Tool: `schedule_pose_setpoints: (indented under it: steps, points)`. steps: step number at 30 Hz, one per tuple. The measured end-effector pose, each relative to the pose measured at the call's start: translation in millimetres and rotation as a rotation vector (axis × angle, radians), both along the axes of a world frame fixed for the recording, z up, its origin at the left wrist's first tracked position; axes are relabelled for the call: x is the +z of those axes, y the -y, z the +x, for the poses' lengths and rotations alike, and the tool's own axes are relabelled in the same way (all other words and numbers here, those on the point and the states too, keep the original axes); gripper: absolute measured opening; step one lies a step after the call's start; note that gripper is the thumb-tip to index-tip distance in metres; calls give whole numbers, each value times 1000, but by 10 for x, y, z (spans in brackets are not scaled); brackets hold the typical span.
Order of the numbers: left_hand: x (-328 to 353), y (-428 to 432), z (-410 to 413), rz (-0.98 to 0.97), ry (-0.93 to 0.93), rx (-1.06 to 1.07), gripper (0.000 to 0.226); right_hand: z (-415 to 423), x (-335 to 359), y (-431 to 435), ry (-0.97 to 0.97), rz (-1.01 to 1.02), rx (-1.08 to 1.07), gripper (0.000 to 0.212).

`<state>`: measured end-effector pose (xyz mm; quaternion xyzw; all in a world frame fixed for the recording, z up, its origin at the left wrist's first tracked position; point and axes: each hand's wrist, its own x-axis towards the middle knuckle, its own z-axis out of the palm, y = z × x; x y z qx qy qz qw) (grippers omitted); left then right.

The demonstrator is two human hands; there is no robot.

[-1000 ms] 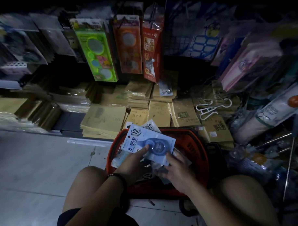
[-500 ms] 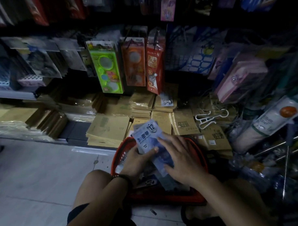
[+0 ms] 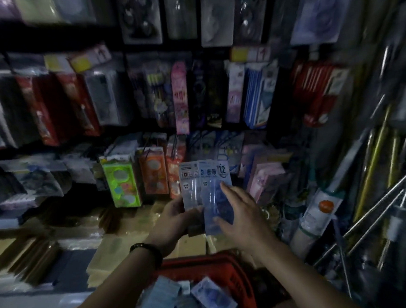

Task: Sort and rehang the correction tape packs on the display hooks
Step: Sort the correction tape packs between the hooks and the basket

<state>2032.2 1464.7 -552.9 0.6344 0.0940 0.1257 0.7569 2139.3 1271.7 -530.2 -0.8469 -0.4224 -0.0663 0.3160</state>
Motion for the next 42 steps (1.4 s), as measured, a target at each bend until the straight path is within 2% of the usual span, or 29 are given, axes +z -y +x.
schedule_pose_setpoints:
  steps: [4, 8, 11, 15, 18, 23, 29, 34, 42]
  points:
    - [755, -24, 334, 120, 98, -4, 57, 311, 680, 150, 108, 52, -39, 92]
    - [1476, -16, 774, 260, 199, 40, 44, 593, 1236, 304, 215, 121, -94, 92]
    - [2017, 53, 1081, 366, 272, 84, 49, 870, 1637, 440, 295, 145, -134, 92]
    - [2599, 120, 1441, 411, 317, 76, 36, 1292, 2139, 632, 404, 164, -225, 91]
    - [2904, 207, 1649, 458, 366, 99, 38, 1602, 2485, 717, 421, 190, -292, 91]
    - [3207, 310, 1921, 520, 375, 166, 38, 1986, 2943, 775, 385, 183, -419, 86]
    - [3385, 293, 2129, 513, 371, 193, 40, 2270, 3347, 729, 451, 168, -481, 84]
    - [3492, 289, 2169, 505, 363, 191, 37, 2468, 3523, 636, 534, 191, -543, 90]
    - [3511, 271, 2222, 507, 330, 156, 38, 2640, 3607, 534, 546, 143, -561, 99]
